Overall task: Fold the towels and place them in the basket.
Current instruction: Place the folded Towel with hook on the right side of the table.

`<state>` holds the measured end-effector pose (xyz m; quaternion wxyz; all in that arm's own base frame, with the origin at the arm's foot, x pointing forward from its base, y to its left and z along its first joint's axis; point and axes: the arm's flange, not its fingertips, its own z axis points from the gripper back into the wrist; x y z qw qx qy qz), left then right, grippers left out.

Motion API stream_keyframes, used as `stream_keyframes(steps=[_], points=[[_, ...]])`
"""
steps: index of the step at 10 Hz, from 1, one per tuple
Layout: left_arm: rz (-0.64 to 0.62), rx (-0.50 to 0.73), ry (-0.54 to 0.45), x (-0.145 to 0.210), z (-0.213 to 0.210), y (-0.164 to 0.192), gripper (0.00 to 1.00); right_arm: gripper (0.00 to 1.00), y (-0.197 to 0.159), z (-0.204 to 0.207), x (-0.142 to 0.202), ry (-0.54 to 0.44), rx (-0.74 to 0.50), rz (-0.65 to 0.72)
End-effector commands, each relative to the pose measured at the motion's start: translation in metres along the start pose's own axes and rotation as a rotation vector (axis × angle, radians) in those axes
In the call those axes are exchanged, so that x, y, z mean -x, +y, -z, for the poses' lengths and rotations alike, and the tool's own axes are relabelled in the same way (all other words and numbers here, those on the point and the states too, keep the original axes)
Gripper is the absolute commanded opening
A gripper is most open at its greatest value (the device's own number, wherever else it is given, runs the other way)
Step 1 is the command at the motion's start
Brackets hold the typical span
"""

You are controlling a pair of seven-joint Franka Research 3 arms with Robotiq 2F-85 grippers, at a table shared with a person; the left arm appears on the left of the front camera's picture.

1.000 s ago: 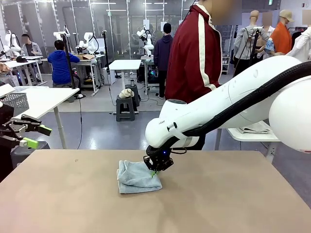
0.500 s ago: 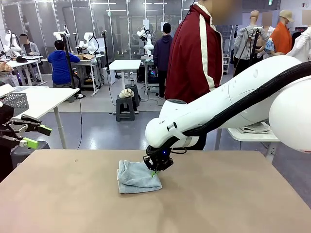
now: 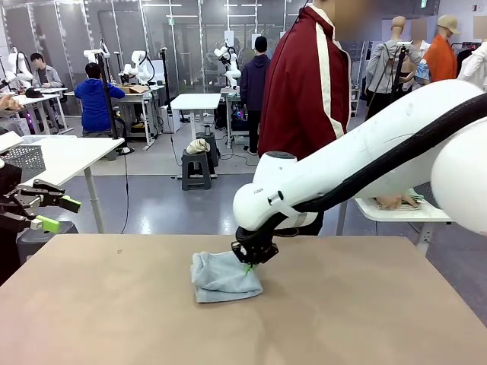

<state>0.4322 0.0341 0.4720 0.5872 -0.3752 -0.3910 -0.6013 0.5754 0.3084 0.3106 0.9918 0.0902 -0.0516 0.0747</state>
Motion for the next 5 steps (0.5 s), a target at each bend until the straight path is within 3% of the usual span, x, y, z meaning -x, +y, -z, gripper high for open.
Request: stream_keyframes(steps=[1,5], points=[[0.011,0.002,-0.017,-0.002,-0.001,-0.003,0.85,0.05,-0.044,-0.018,0.018,-0.034,0.089,-0.008],[0.011,0.002,-0.017,-0.002,-0.001,-0.003,0.85,0.05,-0.153,-0.041,0.015,-0.101,0.135,0.105]])
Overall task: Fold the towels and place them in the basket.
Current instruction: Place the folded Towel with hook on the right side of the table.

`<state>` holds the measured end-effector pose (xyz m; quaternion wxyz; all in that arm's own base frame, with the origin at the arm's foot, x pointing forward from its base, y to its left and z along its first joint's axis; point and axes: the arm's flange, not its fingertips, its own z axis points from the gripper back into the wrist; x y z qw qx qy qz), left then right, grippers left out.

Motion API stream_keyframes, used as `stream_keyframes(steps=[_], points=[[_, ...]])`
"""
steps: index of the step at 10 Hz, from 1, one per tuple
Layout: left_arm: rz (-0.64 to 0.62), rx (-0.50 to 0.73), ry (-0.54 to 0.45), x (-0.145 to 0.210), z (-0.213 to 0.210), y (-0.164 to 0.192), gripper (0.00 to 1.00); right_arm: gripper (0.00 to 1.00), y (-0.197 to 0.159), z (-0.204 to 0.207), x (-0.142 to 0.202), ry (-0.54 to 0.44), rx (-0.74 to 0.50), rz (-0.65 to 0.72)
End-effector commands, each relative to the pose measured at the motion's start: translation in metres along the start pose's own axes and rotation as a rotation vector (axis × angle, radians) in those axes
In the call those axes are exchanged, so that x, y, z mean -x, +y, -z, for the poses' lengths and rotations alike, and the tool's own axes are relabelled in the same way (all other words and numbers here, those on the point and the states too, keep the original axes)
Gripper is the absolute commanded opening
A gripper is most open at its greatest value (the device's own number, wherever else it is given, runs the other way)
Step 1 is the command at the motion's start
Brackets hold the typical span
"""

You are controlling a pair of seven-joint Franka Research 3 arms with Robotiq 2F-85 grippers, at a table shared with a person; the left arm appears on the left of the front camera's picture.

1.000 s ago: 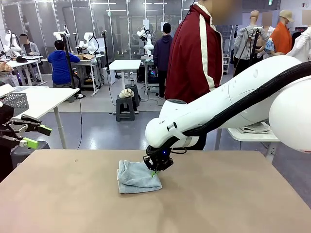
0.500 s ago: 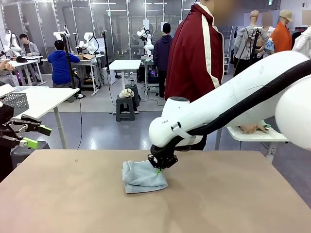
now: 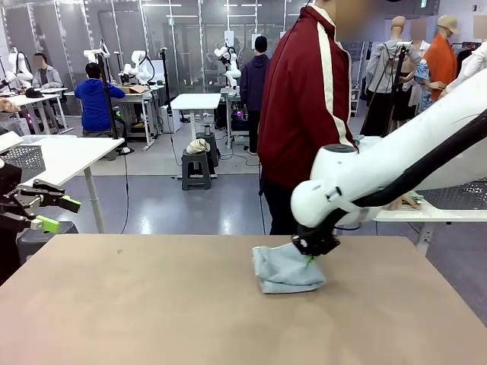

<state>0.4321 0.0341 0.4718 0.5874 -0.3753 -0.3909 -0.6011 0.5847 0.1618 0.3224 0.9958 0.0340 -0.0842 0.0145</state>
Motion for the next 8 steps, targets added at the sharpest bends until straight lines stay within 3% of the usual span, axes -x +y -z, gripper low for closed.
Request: stream_keyframes(steps=[1,5,8], points=[[0.011,0.002,-0.017,-0.002,-0.001,-0.003,0.85,0.05,-0.039,-0.006,-0.002,-0.041,0.011,0.018],[0.011,0.002,-0.017,-0.002,-0.001,-0.003,0.85,0.05,-0.129,-0.025,-0.004,-0.026,0.051,0.084],[0.011,0.002,-0.017,-0.002,-0.001,-0.003,0.85,0.05,-0.159,-0.030,0.001,-0.028,0.087,0.118]])
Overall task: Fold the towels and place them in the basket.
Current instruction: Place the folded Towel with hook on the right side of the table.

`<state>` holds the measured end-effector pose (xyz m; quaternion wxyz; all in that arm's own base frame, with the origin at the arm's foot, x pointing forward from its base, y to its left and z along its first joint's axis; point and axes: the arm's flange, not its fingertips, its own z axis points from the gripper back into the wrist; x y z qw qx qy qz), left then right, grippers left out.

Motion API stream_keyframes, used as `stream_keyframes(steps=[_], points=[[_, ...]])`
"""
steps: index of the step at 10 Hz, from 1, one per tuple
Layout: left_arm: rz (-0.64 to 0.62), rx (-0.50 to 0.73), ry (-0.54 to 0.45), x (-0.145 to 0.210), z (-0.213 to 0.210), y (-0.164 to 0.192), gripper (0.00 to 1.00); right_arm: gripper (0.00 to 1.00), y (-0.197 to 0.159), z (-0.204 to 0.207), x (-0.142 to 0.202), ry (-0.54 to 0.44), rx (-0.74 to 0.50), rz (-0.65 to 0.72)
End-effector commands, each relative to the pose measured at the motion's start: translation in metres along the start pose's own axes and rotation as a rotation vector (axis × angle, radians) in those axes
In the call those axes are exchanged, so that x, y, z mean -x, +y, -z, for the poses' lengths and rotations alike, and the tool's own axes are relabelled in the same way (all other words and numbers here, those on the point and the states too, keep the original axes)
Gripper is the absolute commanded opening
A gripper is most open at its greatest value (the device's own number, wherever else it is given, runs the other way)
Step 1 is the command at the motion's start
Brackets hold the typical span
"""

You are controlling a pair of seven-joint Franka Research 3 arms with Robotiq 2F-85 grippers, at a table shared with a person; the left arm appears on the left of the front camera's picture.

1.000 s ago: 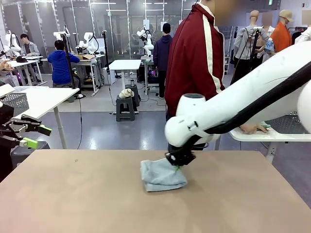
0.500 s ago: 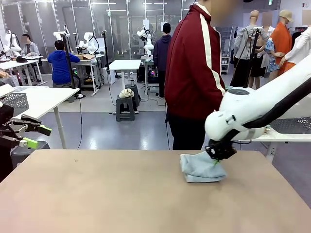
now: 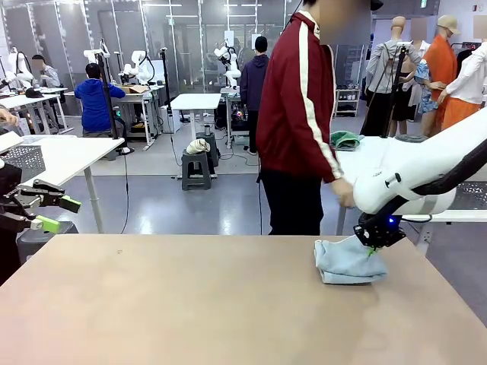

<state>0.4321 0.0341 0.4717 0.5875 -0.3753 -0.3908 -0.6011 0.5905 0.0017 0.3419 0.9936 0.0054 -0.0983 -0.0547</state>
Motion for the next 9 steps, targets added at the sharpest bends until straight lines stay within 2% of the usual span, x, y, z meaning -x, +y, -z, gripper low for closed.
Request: stream_keyframes(steps=[1,6,9], points=[[0.011,0.002,-0.017,-0.002,-0.001,-0.003,0.85,0.05,0.008,0.001,-0.002,-0.001,-0.006,-0.009],[0.011,0.002,-0.017,-0.002,-0.001,-0.003,0.85,0.05,0.006,0.001,0.001,0.001,-0.002,-0.010],[0.011,0.002,-0.017,-0.002,-0.001,-0.003,0.85,0.05,-0.026,0.008,-0.014,0.017,0.007,0.051]])
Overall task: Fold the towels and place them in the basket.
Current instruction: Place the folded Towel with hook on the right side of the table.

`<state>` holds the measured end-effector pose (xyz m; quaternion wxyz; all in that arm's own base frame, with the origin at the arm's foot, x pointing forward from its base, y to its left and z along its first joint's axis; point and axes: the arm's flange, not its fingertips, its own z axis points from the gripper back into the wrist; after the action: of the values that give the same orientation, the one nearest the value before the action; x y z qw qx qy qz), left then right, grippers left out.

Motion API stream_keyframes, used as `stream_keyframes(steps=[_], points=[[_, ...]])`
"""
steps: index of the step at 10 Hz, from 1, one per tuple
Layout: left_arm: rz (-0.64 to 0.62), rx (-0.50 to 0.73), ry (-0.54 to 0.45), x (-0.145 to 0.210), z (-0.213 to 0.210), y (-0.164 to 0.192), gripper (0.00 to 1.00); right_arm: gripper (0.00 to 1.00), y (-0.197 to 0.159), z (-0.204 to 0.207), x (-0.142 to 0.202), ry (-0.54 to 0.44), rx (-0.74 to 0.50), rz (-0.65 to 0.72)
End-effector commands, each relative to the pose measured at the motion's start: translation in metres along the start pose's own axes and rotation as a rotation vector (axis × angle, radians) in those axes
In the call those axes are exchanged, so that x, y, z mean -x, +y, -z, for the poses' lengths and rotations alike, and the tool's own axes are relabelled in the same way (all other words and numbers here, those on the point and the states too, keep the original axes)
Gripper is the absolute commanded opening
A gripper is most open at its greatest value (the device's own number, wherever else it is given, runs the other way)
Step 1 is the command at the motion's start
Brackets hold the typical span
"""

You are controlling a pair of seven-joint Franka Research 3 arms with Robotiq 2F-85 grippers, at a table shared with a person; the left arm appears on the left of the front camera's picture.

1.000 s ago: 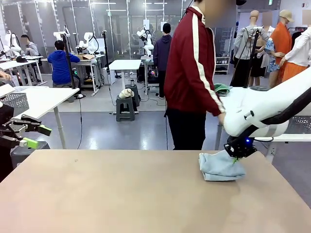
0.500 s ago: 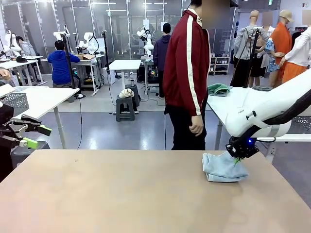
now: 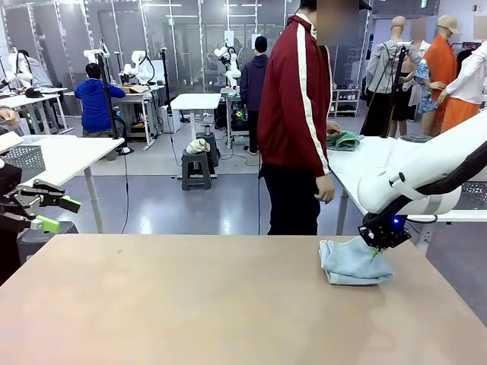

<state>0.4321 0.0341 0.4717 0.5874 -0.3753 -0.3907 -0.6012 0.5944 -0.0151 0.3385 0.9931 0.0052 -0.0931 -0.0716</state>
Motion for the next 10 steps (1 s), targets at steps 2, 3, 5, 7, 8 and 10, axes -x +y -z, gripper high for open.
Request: stream_keyframes(steps=[2,3,5,7,8,10], points=[[0.011,0.002,-0.017,-0.002,-0.001,-0.003,0.85,0.05,-0.040,0.008,-0.020,0.028,0.023,0.035],[0.011,0.002,-0.017,-0.002,-0.001,-0.003,0.85,0.05,-0.053,0.009,-0.023,0.026,0.018,0.056],[0.011,0.002,-0.017,-0.002,-0.001,-0.003,0.85,0.05,-0.075,0.008,-0.026,0.028,0.021,0.050],[0.011,0.002,-0.017,-0.002,-0.001,-0.003,0.85,0.05,-0.090,0.007,-0.031,0.034,0.034,0.044],[0.011,0.002,-0.017,-0.002,-0.001,-0.003,0.85,0.05,-0.095,0.007,-0.033,0.041,0.029,0.041],[0.011,0.002,-0.017,-0.002,-0.001,-0.003,0.85,0.25,-0.099,0.008,-0.035,0.050,0.022,0.033]])
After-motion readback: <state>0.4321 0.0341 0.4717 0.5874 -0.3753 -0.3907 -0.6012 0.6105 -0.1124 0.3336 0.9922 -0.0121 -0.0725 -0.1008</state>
